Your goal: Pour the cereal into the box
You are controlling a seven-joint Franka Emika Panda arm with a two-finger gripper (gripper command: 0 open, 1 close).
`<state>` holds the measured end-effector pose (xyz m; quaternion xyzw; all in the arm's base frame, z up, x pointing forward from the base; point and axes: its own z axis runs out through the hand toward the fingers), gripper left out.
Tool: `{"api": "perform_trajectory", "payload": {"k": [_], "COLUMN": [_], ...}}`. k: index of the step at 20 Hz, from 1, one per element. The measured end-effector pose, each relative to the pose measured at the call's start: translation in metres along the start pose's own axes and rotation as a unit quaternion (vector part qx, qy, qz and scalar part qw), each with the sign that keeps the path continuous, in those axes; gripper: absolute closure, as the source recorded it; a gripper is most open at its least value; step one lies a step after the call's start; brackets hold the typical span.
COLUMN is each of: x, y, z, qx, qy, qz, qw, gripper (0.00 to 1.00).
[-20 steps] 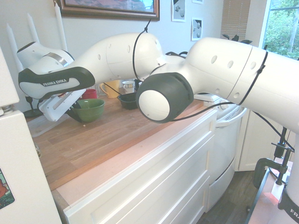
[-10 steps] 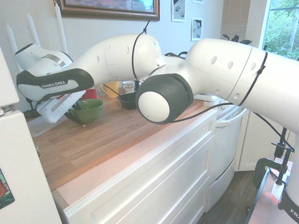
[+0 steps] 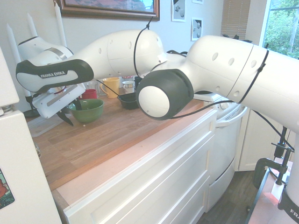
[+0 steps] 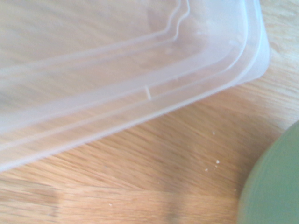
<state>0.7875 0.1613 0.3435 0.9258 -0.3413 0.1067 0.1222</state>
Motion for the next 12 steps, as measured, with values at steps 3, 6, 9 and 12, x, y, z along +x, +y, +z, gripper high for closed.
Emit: {"api": "perform_trajectory", "payload": {"k": [3, 6, 9, 12], "x": [0.018, 0.037, 0.054, 0.068], "y": [0.017, 0.040, 0.068, 0.095], "z": [-0.026, -0.056, -0.088, -0.114], "qx": [0.031, 0.059, 0.077, 0.081], "qy": [-0.029, -0.066, -0.093, -0.104], "qz": [0.011, 0.014, 0.016, 0.024], "qw": [0.999, 0.996, 0.992, 0.991], "gripper": [0.00, 0.00, 0.00, 0.00]}}
